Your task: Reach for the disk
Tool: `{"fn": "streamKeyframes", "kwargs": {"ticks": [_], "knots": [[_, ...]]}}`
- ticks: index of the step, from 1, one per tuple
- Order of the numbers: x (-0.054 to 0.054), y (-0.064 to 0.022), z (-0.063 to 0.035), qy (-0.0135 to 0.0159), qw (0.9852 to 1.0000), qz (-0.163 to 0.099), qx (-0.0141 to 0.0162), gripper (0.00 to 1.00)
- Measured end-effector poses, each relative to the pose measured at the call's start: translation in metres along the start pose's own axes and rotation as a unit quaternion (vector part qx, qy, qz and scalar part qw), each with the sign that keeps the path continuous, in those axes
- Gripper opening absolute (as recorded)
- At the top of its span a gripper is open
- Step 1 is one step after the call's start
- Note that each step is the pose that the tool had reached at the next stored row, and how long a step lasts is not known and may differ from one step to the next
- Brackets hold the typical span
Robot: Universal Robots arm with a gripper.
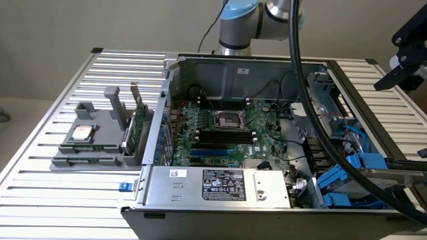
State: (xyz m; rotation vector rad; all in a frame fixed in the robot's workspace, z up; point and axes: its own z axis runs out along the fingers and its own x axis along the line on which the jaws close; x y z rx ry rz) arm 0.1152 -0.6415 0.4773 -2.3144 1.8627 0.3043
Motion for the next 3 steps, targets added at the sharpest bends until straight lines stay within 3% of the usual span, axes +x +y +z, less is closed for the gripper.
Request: {"fn": "streamKeyframes", "kwargs": {"ticks": [3], "knots": [[0.0, 0.0, 0.0, 0.0, 1.0, 0.0, 0.0, 0.86]]}}
